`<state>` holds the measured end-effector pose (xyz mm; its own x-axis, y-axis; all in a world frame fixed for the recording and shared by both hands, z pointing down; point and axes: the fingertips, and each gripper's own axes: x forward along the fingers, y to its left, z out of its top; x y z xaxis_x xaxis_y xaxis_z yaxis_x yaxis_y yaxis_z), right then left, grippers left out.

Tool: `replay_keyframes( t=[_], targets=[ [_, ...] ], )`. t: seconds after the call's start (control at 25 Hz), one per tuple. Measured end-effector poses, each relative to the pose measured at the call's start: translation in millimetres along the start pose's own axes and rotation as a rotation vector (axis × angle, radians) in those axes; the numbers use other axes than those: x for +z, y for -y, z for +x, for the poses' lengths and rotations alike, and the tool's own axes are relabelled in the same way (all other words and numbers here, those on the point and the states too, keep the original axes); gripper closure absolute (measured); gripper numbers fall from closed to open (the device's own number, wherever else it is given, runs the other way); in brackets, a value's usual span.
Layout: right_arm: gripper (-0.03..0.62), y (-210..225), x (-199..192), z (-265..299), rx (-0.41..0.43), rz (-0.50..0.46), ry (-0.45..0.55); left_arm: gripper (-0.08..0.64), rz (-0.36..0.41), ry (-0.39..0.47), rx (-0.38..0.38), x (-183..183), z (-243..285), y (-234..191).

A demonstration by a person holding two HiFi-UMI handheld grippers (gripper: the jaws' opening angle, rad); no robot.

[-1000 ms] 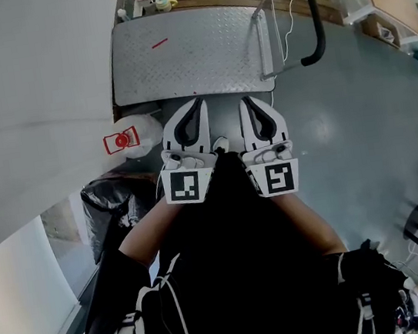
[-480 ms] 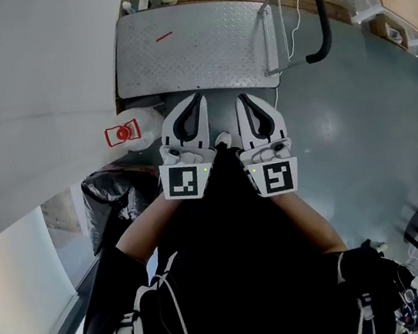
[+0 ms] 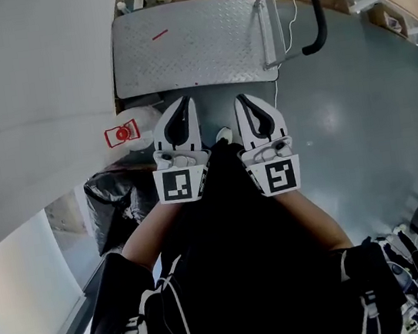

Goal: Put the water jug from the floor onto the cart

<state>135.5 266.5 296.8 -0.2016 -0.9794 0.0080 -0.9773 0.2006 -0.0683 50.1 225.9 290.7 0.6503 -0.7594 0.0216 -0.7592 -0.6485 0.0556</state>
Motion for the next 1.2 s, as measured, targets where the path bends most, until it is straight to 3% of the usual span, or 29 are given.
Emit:
replay_keyframes(
  t=[0.32, 0.64, 0.96, 1.2],
  targets=[
    [0.574, -2.7, -1.4, 3.9, 0.001, 0.018, 0.001, 0.541, 0.022, -0.032, -0.088, -10.0, 0.8, 13.1],
    [0.574, -29.9, -7.1, 32.2, 0.047, 0.008, 0.004, 0.541, 0.009, -0.056, -0.088, -19.3, 0.9, -11.3],
    [0.574, -40.1, -12.9, 84.3, 0.043, -0.009, -0.025, 0.541, -0.035, -0.024, -0.017, -12.3, 13.4, -83.1],
    [0.574, -41.7, -8.5, 139.6, 0.036, -0.008, -0.064, 0.541, -0.073, -0.039, -0.032, -2.6, 43.1, -123.2]
  ],
)
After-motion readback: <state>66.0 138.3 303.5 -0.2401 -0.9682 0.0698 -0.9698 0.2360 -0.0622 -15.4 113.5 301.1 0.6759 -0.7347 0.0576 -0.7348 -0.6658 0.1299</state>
